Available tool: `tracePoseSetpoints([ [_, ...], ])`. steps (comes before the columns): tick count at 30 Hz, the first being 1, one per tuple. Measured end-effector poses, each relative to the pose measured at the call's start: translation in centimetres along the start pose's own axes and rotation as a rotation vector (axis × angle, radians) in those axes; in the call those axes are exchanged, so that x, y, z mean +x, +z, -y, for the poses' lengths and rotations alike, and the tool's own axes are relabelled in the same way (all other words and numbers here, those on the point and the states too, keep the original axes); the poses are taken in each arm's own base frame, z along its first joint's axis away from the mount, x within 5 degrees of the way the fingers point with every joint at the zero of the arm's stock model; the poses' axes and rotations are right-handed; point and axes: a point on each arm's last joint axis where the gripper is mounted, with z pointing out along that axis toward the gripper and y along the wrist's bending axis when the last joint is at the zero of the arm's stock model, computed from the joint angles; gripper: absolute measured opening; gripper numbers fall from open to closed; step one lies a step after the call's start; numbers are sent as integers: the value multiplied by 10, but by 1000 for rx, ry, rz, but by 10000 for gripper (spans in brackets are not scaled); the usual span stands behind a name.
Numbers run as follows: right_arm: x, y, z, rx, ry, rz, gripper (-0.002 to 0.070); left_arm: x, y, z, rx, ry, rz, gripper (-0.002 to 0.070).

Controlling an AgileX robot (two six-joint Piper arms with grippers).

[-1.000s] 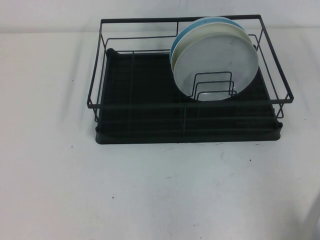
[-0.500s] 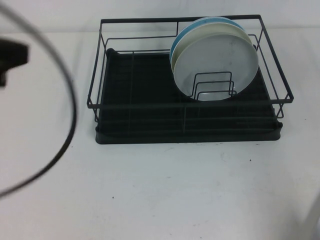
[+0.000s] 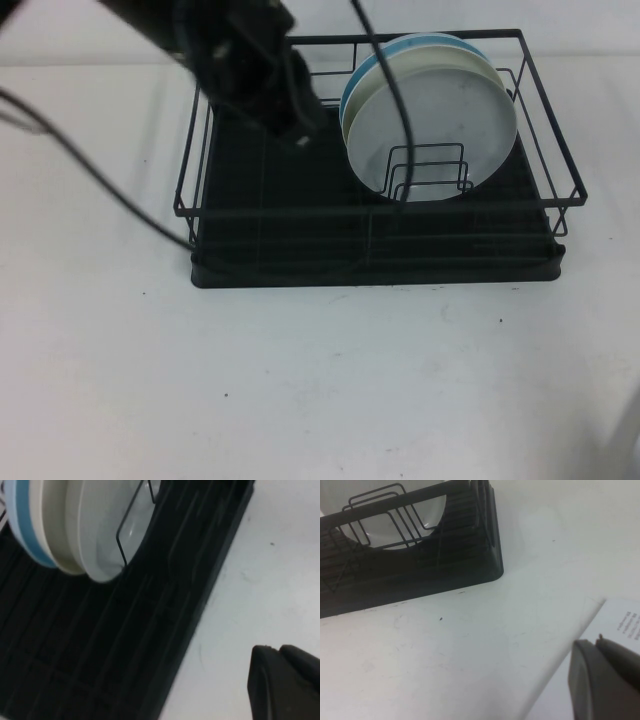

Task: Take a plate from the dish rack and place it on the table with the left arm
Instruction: Grasp the plate from the shelf

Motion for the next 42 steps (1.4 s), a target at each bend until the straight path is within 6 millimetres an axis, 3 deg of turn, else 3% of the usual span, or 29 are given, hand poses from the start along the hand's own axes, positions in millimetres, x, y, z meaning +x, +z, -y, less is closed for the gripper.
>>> tracePoseSetpoints([
  [4, 0, 0, 0, 0, 0, 0, -18, -11, 31, -12, 0, 15, -4, -2],
  [7, 0, 0, 0, 0, 0, 0, -18, -17, 46, -20, -28, 42, 21, 51],
  [12, 0, 0, 0, 0, 0, 0, -18, -26, 57, -30, -106, 141, 105, 317],
  [15, 0, 0, 0, 0, 0, 0, -18, -33, 64, -33, -143, 151, 169, 396],
  [26, 0, 0, 0, -4, 12, 0, -18, -40, 120, -35, -171, 253, 225, 411],
  [42, 0, 0, 0, -5, 13, 0, -18, -31, 189, -54, -290, 180, 296, 410],
])
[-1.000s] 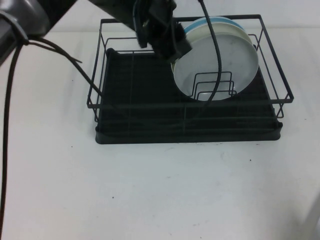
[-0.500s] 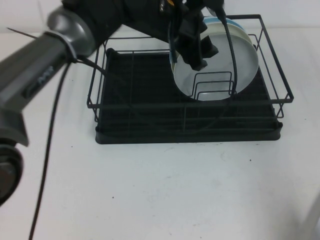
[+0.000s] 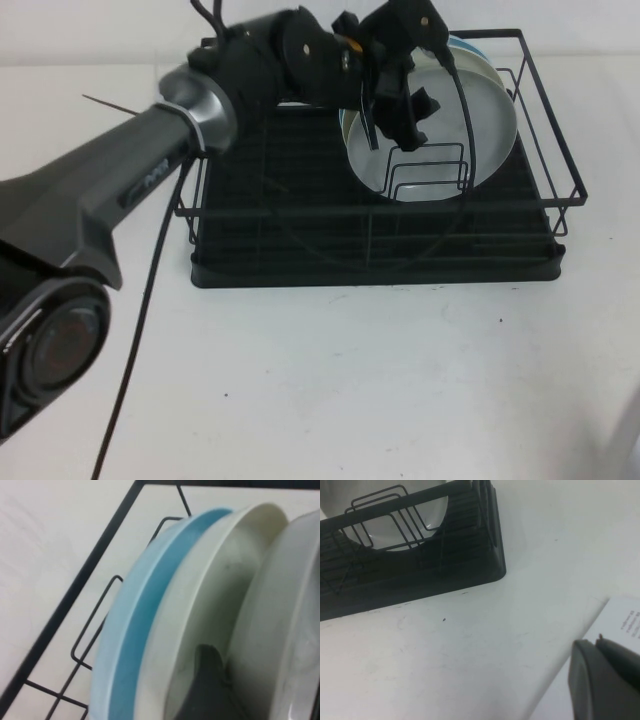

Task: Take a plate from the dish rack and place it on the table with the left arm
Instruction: Grasp the plate from the shelf, then place the plate from the table

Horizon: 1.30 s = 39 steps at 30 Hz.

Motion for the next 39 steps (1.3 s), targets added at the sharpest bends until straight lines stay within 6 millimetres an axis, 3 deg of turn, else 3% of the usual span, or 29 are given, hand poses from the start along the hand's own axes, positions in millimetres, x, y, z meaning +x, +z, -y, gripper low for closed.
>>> tracePoseSetpoints([
  [3, 0, 0, 0, 0, 0, 0, -18, 4, 5, 1, -6, -7, 0, 348],
  [8, 0, 0, 0, 0, 0, 0, -18, 3, 5, 0, -15, -3, 6, 90],
  [15, 0, 0, 0, 0, 0, 0, -18, -10, -13, -6, -32, 25, 25, 83],
  [21, 0, 0, 0, 0, 0, 0, -18, -46, -65, -24, -94, 65, 89, 72],
  [24, 0, 0, 0, 0, 0, 0, -18, -67, -104, -30, -106, 46, 129, 72],
  [29, 0, 0, 0, 0, 0, 0, -18, -94, -176, -27, -9, -209, 141, 72],
  [34, 0, 0, 0, 0, 0, 0, -18, -85, -219, -24, 122, -428, 16, 72],
  [39, 0, 0, 0, 0, 0, 0, -18, -53, -227, -30, 268, -614, -101, 72],
])
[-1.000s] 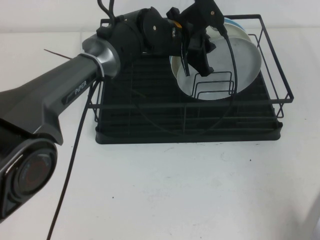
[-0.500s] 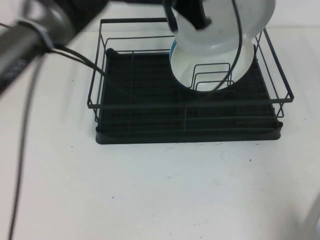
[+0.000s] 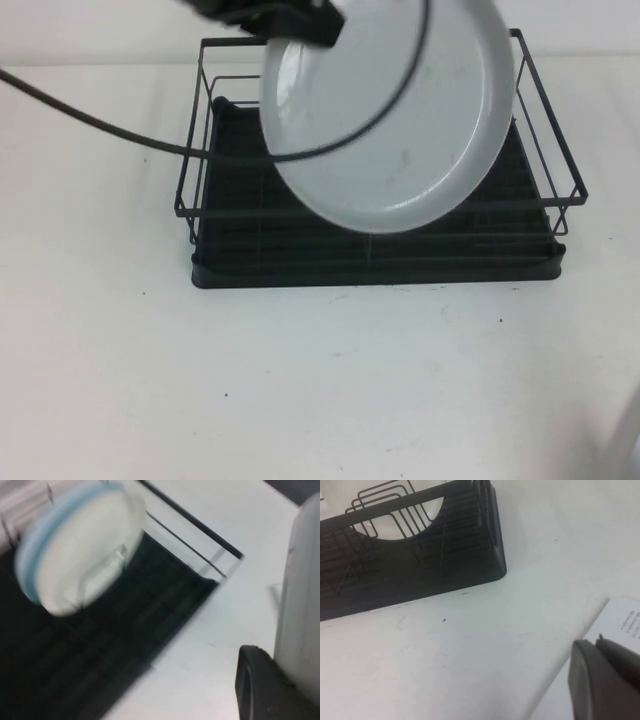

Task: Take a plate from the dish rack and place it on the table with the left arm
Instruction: Place the plate from the table

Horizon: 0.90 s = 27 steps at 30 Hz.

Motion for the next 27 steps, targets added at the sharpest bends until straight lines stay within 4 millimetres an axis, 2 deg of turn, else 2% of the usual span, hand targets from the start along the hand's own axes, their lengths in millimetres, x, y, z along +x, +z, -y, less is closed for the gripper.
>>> tracePoseSetpoints([
  [4, 0, 0, 0, 0, 0, 0, -18, 29, 12, -20, 121, -173, -22, 72],
  [7, 0, 0, 0, 0, 0, 0, -18, 67, 38, -24, 228, -294, -85, 72],
  [11, 0, 0, 0, 0, 0, 0, -18, 131, 67, -10, 378, -418, -170, 72],
  [13, 0, 0, 0, 0, 0, 0, -18, 161, 76, 0, 430, -472, -195, 72],
  [15, 0, 0, 0, 0, 0, 0, -18, 190, 82, 7, 436, -527, -219, 72],
  [17, 0, 0, 0, 0, 0, 0, -18, 210, 89, 8, 386, -577, -214, 72],
  [20, 0, 0, 0, 0, 0, 0, -18, 228, 99, 2, 277, -629, -196, 72],
  [27, 0, 0, 0, 0, 0, 0, -18, 239, 123, -19, 160, -699, -125, 72],
])
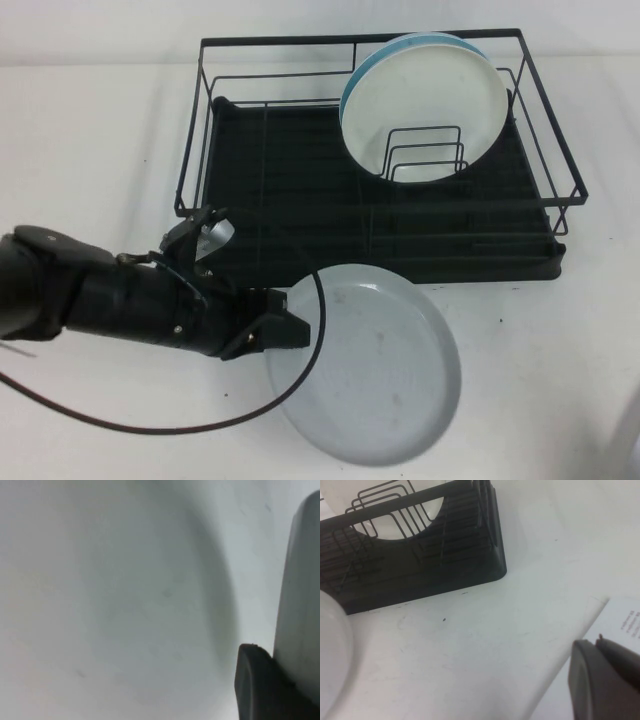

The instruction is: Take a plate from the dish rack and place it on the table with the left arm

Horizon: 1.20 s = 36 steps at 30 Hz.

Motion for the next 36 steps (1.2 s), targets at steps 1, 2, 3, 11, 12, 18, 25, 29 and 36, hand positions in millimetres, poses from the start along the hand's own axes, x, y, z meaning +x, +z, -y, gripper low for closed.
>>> tracePoseSetpoints([
  [1, 0, 0, 0, 0, 0, 0, -18, -1, 4, -4, -5, -4, 9, 72],
  [2, 0, 0, 0, 0, 0, 0, -18, -1, 8, -8, -10, -6, 15, 72],
  [3, 0, 0, 0, 0, 0, 0, -18, -2, 12, -12, -12, -11, 18, 72],
  [11, 0, 0, 0, 0, 0, 0, -18, -4, 26, -31, -75, 27, 56, 228],
  [12, 0, 0, 0, 0, 0, 0, -18, -5, 25, -33, -93, 31, 66, 258],
  [18, 0, 0, 0, 0, 0, 0, -18, -10, 19, -32, -148, 100, 109, 326],
  [25, 0, 0, 0, 0, 0, 0, -18, -23, -30, 0, -177, 285, 248, 271],
  [29, 0, 0, 0, 0, 0, 0, -18, -25, -76, 23, -261, 451, 345, 79],
  [36, 0, 0, 0, 0, 0, 0, -18, 9, -148, 63, -473, 683, 488, 4],
])
